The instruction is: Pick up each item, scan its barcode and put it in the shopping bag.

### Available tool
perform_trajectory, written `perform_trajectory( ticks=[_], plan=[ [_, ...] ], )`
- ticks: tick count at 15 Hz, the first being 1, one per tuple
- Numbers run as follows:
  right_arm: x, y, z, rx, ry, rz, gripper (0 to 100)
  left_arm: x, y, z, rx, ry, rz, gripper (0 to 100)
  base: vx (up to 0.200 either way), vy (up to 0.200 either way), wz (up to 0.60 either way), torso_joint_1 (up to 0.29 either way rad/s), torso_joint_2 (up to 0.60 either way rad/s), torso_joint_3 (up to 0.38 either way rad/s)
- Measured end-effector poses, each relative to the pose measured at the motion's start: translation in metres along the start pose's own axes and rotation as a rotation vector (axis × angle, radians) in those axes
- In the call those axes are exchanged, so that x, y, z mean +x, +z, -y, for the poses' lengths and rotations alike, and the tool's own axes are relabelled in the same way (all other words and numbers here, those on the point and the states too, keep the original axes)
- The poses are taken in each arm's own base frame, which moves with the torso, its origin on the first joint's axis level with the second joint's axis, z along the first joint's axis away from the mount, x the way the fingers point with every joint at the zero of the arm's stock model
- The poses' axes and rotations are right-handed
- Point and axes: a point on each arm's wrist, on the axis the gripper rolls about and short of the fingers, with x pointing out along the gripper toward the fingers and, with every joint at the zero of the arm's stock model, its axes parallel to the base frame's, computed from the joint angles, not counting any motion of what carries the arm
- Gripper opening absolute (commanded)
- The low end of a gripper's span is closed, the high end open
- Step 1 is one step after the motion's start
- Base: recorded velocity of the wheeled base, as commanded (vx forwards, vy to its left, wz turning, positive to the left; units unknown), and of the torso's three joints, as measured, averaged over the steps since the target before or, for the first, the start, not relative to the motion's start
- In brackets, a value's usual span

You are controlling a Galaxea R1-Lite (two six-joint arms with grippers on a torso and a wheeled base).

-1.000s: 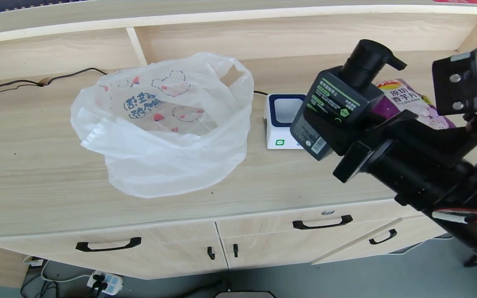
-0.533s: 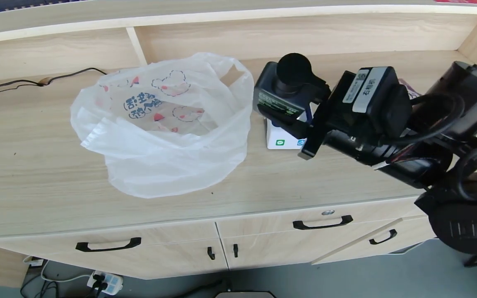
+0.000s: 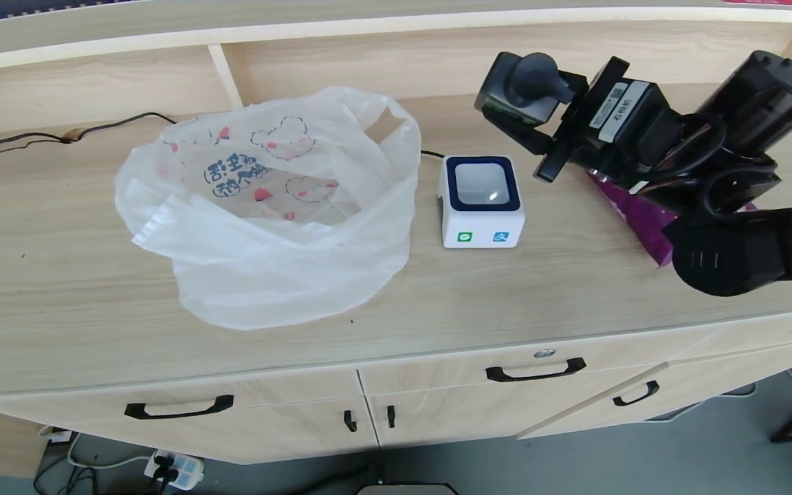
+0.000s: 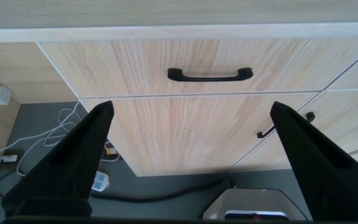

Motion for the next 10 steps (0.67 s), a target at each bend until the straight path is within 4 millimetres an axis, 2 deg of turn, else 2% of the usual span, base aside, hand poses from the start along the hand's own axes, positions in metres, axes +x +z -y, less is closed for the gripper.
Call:
perform_trajectory(
  ticks=[2, 4, 8, 10],
  plan=[
    [0.001, -0.017, -0.005, -0.008, -0.003, -0.014, 0, 0.000, 0.000, 0.000, 0.000, 0.000, 0.000, 100, 0.000, 0.000, 0.00, 0.000, 0.00, 0.000],
    [0.001, -0.026, -0.013, -0.005, -0.018, -0.044, 0, 0.000, 0.000, 0.000, 0.000, 0.000, 0.000, 100, 0.000, 0.000, 0.00, 0.000, 0.00, 0.000],
    [-0.005, -0.034, -0.028, 0.021, 0.001, -0.068, 0, 0.000, 0.000, 0.000, 0.000, 0.000, 0.000, 100, 0.000, 0.000, 0.00, 0.000, 0.00, 0.000],
    [-0.004, -0.031, -0.031, 0.026, -0.005, -0.067, 0, 0.000, 0.000, 0.000, 0.000, 0.000, 0.000, 100, 0.000, 0.000, 0.00, 0.000, 0.00, 0.000]
  ],
)
